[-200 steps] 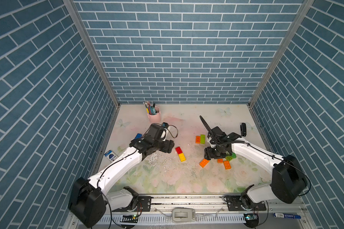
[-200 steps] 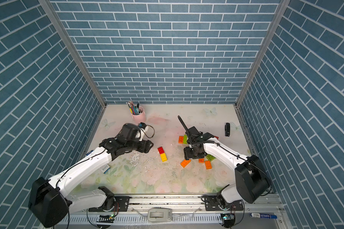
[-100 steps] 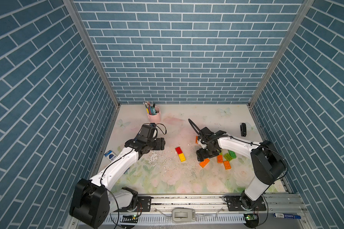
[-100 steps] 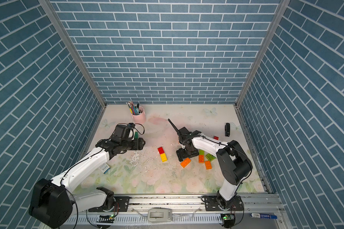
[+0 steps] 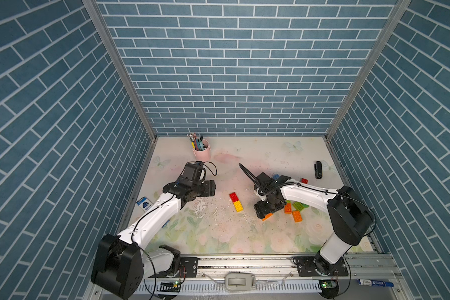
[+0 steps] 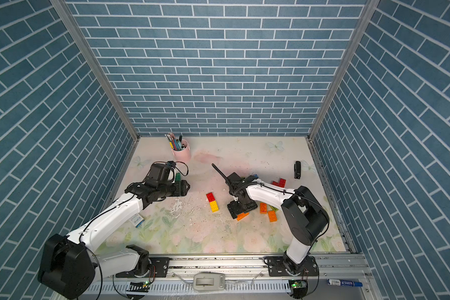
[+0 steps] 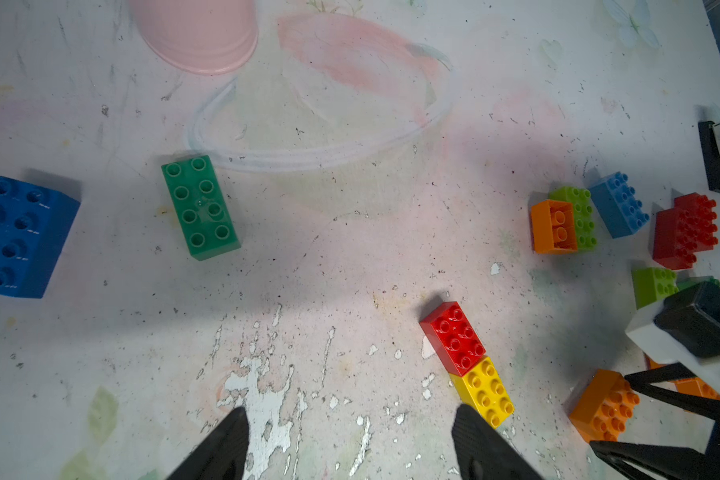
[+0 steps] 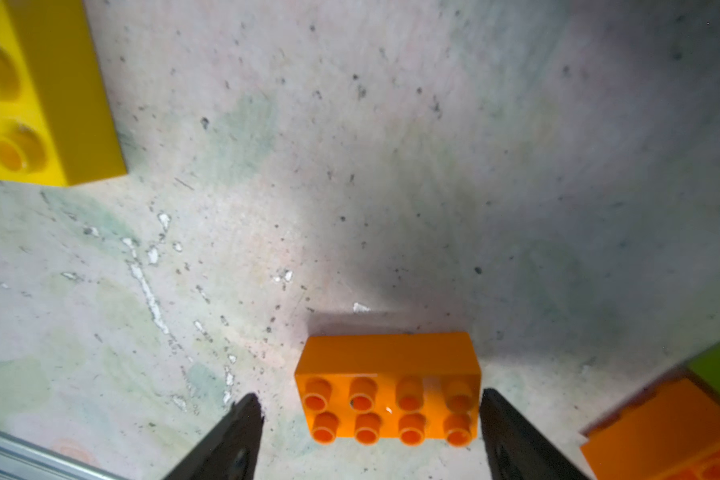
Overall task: Assemble a rectangle with lego
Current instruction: Pick up the lego brick from the center of the board.
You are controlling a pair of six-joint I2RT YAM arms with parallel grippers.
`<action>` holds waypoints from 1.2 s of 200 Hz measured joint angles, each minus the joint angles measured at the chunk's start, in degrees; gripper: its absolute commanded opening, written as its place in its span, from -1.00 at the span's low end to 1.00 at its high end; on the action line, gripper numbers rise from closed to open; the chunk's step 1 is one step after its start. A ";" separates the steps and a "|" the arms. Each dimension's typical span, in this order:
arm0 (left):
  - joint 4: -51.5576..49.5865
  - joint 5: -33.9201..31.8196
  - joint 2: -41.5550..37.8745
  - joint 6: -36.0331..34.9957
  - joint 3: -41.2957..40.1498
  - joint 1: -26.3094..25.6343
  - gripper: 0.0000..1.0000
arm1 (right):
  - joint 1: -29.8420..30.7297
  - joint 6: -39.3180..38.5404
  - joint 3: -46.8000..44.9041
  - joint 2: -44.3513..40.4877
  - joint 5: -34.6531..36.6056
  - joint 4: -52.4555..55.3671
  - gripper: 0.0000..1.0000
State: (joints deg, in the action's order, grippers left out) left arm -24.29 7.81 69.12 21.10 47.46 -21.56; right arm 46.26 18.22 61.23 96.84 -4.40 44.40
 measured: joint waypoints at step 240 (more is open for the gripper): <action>1.88 -1.60 -1.90 4.02 -2.67 0.02 0.59 | 1.53 5.14 4.26 1.75 5.03 3.61 0.03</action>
State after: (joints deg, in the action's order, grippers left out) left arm -22.41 6.22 67.22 25.12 44.80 -21.54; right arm 47.79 23.35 65.49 98.59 0.62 48.01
